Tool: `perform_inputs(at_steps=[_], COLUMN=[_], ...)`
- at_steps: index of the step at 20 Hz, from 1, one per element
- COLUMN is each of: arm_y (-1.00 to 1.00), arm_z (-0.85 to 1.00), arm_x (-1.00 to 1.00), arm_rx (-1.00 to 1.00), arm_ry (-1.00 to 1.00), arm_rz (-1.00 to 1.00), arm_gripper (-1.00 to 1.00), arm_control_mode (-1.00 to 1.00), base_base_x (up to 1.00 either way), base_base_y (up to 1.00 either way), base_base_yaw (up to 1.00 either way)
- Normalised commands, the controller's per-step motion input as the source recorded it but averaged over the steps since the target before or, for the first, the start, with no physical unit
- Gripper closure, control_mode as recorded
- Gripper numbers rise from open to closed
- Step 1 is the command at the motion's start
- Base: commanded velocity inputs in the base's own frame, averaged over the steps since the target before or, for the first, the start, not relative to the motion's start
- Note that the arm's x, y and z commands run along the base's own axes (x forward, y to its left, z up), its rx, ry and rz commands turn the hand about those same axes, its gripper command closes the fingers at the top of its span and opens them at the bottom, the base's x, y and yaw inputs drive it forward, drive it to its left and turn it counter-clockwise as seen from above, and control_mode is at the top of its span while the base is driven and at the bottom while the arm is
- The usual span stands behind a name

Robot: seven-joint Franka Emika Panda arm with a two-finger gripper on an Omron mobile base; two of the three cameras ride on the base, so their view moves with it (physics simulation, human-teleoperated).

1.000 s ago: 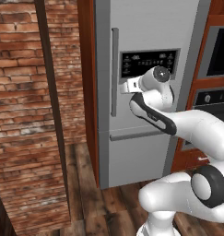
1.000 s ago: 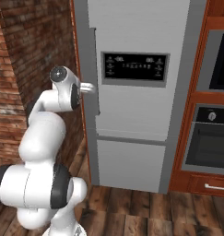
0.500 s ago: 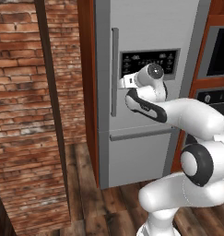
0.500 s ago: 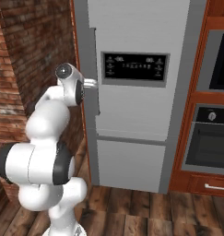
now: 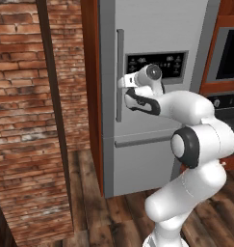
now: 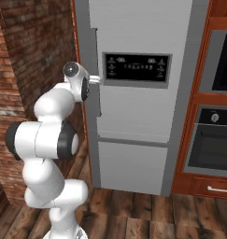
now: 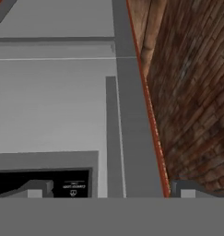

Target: Place one of the steaks on the plate and the other in the bowl. Then place the bowl in the fridge.

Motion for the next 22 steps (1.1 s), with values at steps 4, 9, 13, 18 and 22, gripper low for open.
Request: perform_inputs(at_steps=[4,9,13,18,22], arm_y=[0.00,0.04,0.20,0.10,0.01], arm_z=[-0.09,-0.03,0.00,0.02,0.00], arm_x=[0.51,0.40,0.39,0.26,0.23], arm_rx=[0.00,0.00,-0.02,-0.03,0.00], arm_ry=[-0.13,-0.06,0.00,0.01,0.00], arm_rz=[0.00,-0.01,-0.03,0.00,0.02], arm_gripper=[-1.00,-1.00,-1.00,-1.00,-1.00], arm_control_mode=[-1.00,-1.00,-1.00,-1.00,-1.00], base_base_x=[0.00,0.00,0.00,0.00,0.00], base_base_y=[0.00,0.00,0.00,0.00,0.00], base_base_yaw=[0.00,0.00,0.00,0.00,0.00])
